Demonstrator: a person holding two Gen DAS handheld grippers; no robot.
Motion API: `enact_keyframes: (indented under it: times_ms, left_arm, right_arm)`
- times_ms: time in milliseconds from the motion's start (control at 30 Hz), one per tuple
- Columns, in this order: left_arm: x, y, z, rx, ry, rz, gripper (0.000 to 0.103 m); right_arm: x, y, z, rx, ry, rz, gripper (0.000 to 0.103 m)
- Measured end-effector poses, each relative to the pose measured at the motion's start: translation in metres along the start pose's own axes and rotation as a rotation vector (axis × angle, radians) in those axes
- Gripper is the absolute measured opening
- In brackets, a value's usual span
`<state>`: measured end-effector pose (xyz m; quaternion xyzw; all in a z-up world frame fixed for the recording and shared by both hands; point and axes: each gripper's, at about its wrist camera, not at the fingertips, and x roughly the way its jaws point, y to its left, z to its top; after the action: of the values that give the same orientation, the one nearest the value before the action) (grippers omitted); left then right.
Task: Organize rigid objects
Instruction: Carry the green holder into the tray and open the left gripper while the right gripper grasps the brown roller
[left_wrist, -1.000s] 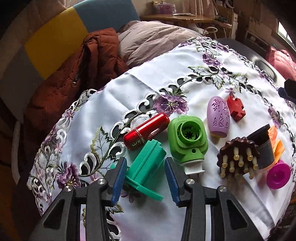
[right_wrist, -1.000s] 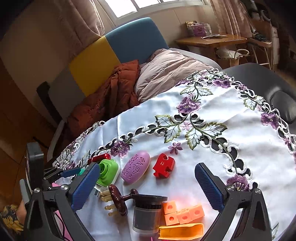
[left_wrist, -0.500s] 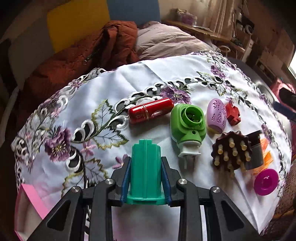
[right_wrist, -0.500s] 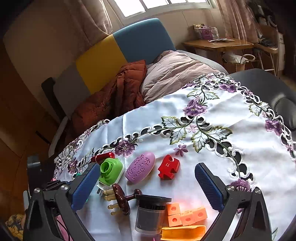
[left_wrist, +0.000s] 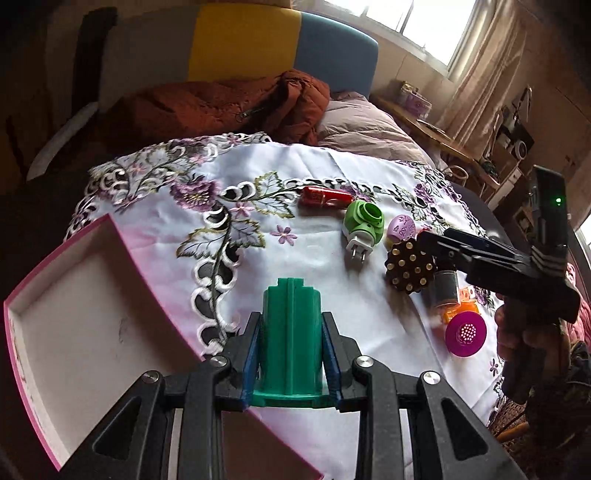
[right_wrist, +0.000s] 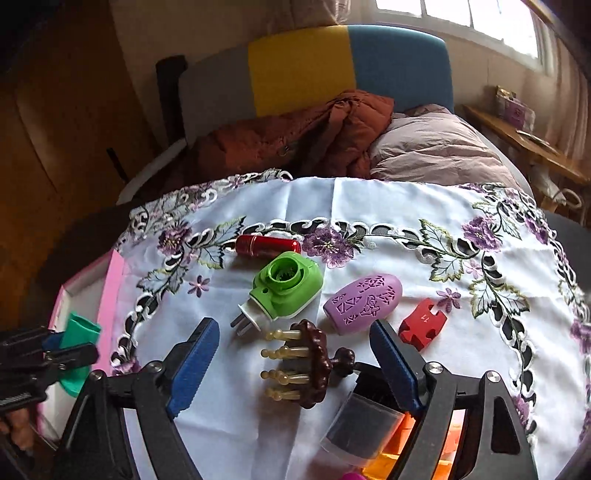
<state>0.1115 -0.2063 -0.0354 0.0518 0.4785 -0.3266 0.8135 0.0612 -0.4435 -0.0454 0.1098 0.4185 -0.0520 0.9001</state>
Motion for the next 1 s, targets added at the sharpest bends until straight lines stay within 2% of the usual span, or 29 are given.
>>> enact_keyframes:
  times_ms: [100,133,167,200,333,500,733,1000]
  left_arm:
    - [-0.018,0.019,-0.016,-0.056,-0.018,0.019,0.03]
    - [-0.025,0.027,-0.02,-0.081,-0.024,0.021,0.03]
    - [-0.032,0.035,-0.025,-0.107,-0.034,0.03,0.03]
    - [-0.039,0.043,-0.029,-0.13,-0.045,0.044,0.03]
    - [-0.058,0.084,-0.046,-0.246,-0.074,0.1,0.03]
    - [-0.068,0.127,-0.059,-0.383,-0.081,0.141,0.03]
    - [-0.064,0.163,-0.044,-0.457,-0.102,0.207,0.03]
    - [-0.033,0.196,-0.025,-0.501,-0.049,0.305,0.03]
  right_arm:
    - [0.022,0.013,-0.005,-0.094,0.061,-0.047,0.068]
    - [0.029,0.015,-0.008,-0.117,0.083,-0.071,0.062]
    - [0.035,0.017,-0.01,-0.137,0.102,-0.091,0.046]
    - [0.038,0.018,-0.012,-0.155,0.108,-0.11,0.041]
    - [0.035,0.023,-0.016,-0.176,0.103,-0.099,0.041]
    - [0.031,0.033,-0.021,-0.163,0.121,-0.011,0.041]
    - [0.033,0.037,-0.024,-0.163,0.135,0.016,0.04]
    - [0.035,0.038,-0.023,-0.186,0.13,0.006,0.039]
